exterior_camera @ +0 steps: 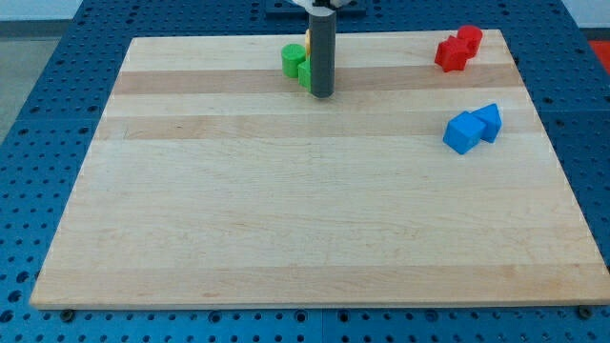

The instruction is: Move your arm towards the right side of the board

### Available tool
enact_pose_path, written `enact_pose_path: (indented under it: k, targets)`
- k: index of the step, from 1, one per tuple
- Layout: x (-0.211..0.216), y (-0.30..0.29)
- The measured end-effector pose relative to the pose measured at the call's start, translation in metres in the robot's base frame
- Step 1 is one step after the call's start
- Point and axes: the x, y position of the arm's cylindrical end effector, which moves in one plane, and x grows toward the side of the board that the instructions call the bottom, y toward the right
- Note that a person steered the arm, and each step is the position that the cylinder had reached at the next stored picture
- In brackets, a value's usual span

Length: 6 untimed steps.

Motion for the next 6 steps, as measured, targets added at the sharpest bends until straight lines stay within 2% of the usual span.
enact_pose_path:
  k: [1, 4, 5, 6]
  targets:
    - [0.001, 0.007]
    - [0.005, 0.137]
    - [-0.001, 0.157]
    - [-0.015, 0.220]
